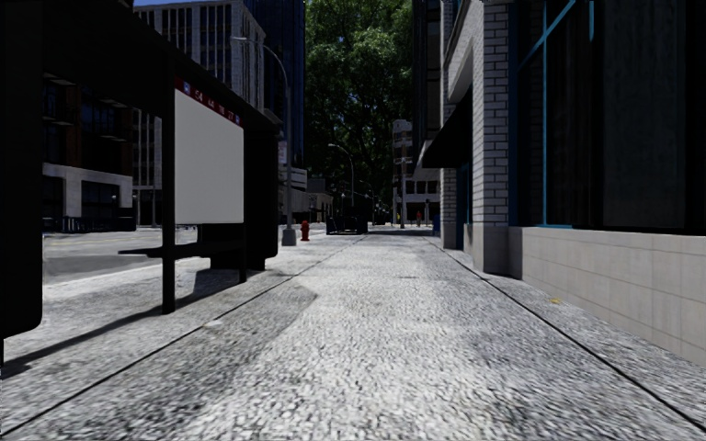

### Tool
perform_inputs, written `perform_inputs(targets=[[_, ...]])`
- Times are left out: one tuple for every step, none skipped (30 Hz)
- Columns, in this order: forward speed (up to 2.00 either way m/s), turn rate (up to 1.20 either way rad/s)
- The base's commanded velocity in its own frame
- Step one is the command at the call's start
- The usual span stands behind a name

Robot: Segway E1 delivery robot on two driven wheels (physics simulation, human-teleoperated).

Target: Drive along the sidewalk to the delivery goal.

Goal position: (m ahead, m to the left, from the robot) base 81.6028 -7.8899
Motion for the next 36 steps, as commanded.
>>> perform_inputs(targets=[[2.00, 0.00], [2.00, 0.00], [2.00, 0.00], [2.00, 0.00], [2.00, 0.00], [2.00, 0.00], [2.00, 0.00], [2.00, 0.00], [2.00, 0.00], [2.00, 0.00], [2.00, 0.00], [2.00, 0.00], [2.00, 0.00], [2.00, 0.00], [2.00, 0.00], [2.00, 0.00], [2.00, 0.00], [2.00, 0.00], [2.00, 0.00], [2.00, 0.00], [2.00, 0.00], [2.00, 0.00], [2.00, 0.00], [2.00, 0.00], [2.00, 0.00], [2.00, 0.00], [2.00, 0.00], [2.00, 0.00], [2.00, 0.00], [2.00, 0.00], [2.00, 0.00], [2.00, 0.00], [2.00, 0.00], [2.00, 0.00], [2.00, -0.02], [2.00, -0.02]])
